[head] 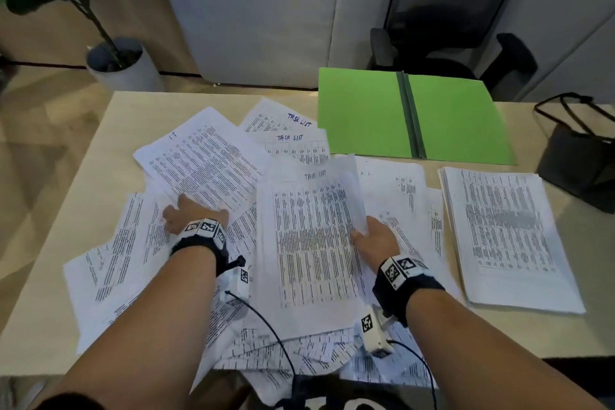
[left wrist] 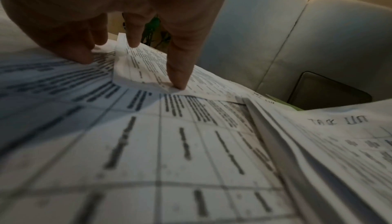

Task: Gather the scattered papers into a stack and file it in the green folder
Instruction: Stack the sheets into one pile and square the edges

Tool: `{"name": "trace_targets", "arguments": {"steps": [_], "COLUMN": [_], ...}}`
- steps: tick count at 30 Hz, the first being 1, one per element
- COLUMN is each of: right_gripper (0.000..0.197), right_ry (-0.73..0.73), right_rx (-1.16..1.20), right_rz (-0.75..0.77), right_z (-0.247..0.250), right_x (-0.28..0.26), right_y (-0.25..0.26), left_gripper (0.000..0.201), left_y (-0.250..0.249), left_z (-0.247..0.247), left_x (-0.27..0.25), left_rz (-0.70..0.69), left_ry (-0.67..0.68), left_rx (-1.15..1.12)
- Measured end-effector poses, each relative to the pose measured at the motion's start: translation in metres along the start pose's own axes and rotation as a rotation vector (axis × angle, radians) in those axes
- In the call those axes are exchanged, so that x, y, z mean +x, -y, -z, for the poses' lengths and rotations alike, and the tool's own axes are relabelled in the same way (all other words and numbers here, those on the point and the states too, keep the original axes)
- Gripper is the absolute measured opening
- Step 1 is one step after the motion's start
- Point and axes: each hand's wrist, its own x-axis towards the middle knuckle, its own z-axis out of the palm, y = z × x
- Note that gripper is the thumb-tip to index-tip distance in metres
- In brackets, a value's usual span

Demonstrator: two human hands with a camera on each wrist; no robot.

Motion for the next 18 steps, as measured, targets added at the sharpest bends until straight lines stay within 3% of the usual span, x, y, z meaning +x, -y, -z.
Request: {"name": "trace_targets", "arguments": {"steps": [6,14,18], "right_gripper": [0.024,0.031,0.033], "right_ry": [0.037,0.006,0.024], "right_rx": [-0.073,0.205,0.178], "right_rz": [-0.002,-0.097,-0.067], "right_z": [-0.004,0.015,0.02], "right_x": [0.006,0.008,0.003], "right_y": [0.003,0.002,0.002], "left_gripper": [0.11,0.106,0.1], "left_y": [-0.018,-0.013,-0.01], "left_z": [0.002,0.011,0.01], "left_x": [0.013,0.007,-0.004], "left_rz": [0.05,0.069,0.01], "left_ry": [0.026,0.066,0.075], "left_rx": [-0.014,0.129,0.126]}}
